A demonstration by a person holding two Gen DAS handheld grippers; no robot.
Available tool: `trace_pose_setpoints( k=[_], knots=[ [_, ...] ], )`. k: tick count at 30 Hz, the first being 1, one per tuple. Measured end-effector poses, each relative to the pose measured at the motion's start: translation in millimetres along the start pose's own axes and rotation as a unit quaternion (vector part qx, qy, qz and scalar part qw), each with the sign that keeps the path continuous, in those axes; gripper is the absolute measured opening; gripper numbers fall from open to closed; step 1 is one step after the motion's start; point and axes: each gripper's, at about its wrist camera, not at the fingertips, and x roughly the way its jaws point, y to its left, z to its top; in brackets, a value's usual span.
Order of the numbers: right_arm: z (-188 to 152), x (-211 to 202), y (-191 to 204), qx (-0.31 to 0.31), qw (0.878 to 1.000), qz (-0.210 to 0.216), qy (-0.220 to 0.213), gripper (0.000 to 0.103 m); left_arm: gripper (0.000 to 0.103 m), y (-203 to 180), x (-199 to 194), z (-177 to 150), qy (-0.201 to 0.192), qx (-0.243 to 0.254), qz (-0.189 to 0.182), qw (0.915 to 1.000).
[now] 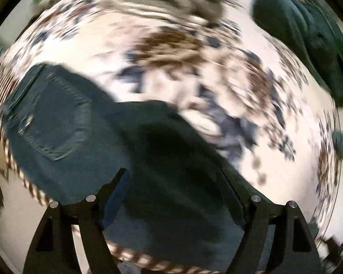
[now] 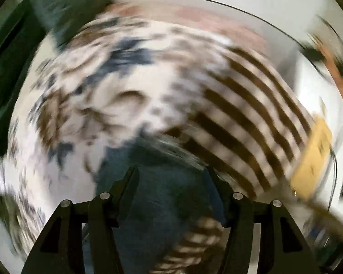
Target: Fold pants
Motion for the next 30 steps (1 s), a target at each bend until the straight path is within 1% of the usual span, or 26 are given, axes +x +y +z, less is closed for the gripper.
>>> trace_pose_setpoints(
  k=[1,3,5,6,7,8,9,12,16,17,18,19,20,21,22,23,24,25,26,27,28,29,30],
  knots=[
    [4.4,4.8,9.6,-0.031,0.999,0.004,0.009,0.061,0.077,-14.3,0.1,-3.2,-0.003,0.017,0.001,0.9999],
    [7.8,17.8,25.2,-0.068,0.997,0.003,0.034,0.061,0.077,-37.8,1.5,-6.2,-0.004,0.043,0.0,0.9991],
    [11.1,38.6,39.4,-0.109,0.992,-0.012,0.063,0.061,0.077,-56.9,3.1,-9.8,-0.006,0.062,-0.002,0.9981],
    [9.8,43.4,44.7,-0.127,0.99,-0.029,0.06,0.051,0.077,-65.9,4.2,-11.3,-0.004,0.07,-0.002,0.9975],
    [5.8,43.3,50.0,-0.147,0.987,-0.039,0.04,0.006,0.077,-71.0,5.2,-12.2,-0.003,0.074,-0.003,0.9973],
    [3.2,42.1,54.4,-0.166,0.984,-0.056,0.022,0.003,0.077,-74.8,6.5,-13.4,-0.001,0.077,-0.003,0.997],
    [0.0,39.0,57.2,-0.179,0.981,-0.069,0.004,0.002,0.077,-78.0,7.9,-14.9,0.002,0.079,-0.003,0.9969],
    [-6.9,17.7,55.3,-0.186,0.979,-0.068,-0.046,0.002,0.077,-80.5,10.6,-19.3,0.007,0.081,-0.003,0.9967],
    [-11.7,-17.8,33.7,-0.152,0.983,-0.05,-0.089,0.0,0.077,-72.6,10.8,-22.9,0.009,0.076,-0.001,0.9971],
    [-12.0,-23.3,29.2,-0.146,0.983,-0.057,-0.101,0.0,0.077,-69.7,11.0,-23.7,0.01,0.073,0.0,0.9973],
    [-9.3,-31.9,22.8,-0.141,0.979,-0.073,-0.125,0.0,0.077,-65.7,11.3,-24.2,0.01,0.068,-0.001,0.9976],
    [-11.7,-36.3,21.5,-0.136,0.978,-0.082,-0.136,0.0,0.077,-61.8,12.1,-24.9,0.011,0.063,0.0,0.9979],
    [-5.8,-38.2,11.4,-0.123,0.978,-0.089,-0.141,0.0,0.077,-58.1,13.1,-25.3,0.014,0.058,0.001,0.9982],
    [3.0,-31.0,1.0,-0.111,0.985,-0.072,-0.111,0.0,0.077,-54.3,14.5,-25.8,0.017,0.052,0.0,0.9985],
    [12.9,-22.0,-7.7,-0.097,0.992,-0.041,-0.066,0.001,0.077,-50.7,15.6,-26.4,0.02,0.046,-0.001,0.9987],
    [17.4,-16.2,-13.0,-0.086,0.995,-0.024,-0.036,0.002,0.077,-47.7,16.0,-27.1,0.021,0.042,0.0,0.9989],
    [20.2,-11.3,-14.3,-0.082,0.996,-0.026,-0.013,0.003,0.077,-44.4,15.9,-28.2,0.022,0.038,-0.001,0.9991],
    [17.7,-9.6,-12.4,-0.084,0.996,-0.023,-0.002,0.004,0.077,-42.2,15.2,-28.3,0.021,0.036,-0.001,0.9991],
    [16.1,-8.2,-10.3,-0.087,0.996,0.0,0.01,0.006,0.077,-40.1,14.5,-29.0,0.021,0.034,-0.001,0.9992],
    [13.4,-5.3,-7.8,-0.091,0.996,0.012,0.018,0.016,0.077,-37.4,13.4,-30.1,0.019,0.033,0.0,0.9993],
    [7.4,5.7,-2.9,-0.101,0.994,0.017,0.044,0.028,0.077,-35.4,12.7,-30.5,0.018,0.033,0.001,0.9993],
    [2.7,16.9,-0.3,-0.108,0.992,0.005,0.066,0.032,0.077,-32.8,12.2,-30.8,0.019,0.032,0.001,0.9993],
    [-3.7,35.2,1.1,-0.116,0.988,-0.027,0.1,0.034,0.077,-29.2,11.9,-31.4,0.02,0.029,0.002,0.9994]
  ],
)
